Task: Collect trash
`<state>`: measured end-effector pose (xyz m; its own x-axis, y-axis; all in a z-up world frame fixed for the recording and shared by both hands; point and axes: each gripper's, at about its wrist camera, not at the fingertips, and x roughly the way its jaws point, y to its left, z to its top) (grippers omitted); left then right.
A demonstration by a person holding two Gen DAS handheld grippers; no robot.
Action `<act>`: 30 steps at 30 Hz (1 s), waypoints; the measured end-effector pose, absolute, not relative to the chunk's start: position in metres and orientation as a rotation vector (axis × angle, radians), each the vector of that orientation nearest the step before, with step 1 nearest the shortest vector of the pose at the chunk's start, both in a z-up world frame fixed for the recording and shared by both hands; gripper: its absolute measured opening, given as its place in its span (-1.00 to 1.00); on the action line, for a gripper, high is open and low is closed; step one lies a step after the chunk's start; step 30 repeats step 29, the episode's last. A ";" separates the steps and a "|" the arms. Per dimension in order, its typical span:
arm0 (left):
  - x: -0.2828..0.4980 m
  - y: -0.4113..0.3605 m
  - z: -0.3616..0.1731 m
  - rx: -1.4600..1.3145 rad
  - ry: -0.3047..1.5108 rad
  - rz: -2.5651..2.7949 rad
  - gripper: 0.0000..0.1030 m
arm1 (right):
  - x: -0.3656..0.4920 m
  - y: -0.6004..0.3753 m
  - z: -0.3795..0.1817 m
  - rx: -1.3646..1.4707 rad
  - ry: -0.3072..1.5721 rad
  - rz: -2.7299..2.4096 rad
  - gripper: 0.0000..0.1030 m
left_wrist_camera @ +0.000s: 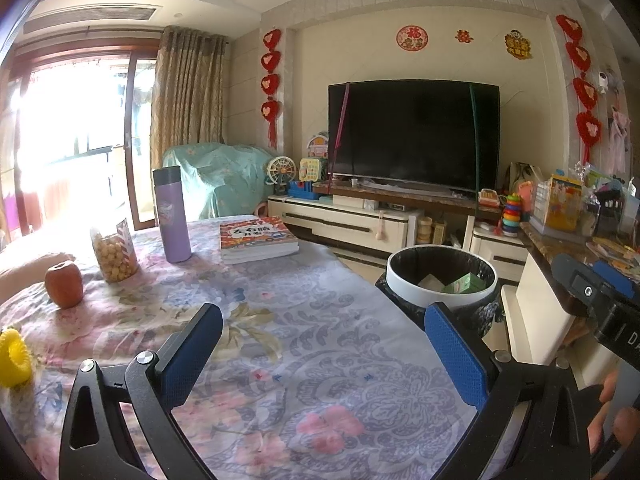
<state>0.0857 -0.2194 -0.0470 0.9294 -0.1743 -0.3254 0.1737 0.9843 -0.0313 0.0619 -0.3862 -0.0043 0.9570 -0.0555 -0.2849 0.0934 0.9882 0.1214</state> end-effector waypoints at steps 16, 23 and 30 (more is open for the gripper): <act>0.087 -0.219 -0.048 -0.005 0.334 -0.181 0.98 | 0.065 -0.387 -0.005 0.144 0.299 -0.064 1.00; 0.088 -0.219 -0.049 -0.003 0.336 -0.182 0.98 | 0.068 -0.386 -0.006 0.147 0.309 -0.056 1.00; 0.090 -0.217 -0.052 -0.007 0.343 -0.187 0.98 | 0.071 -0.386 -0.005 0.151 0.320 -0.045 1.00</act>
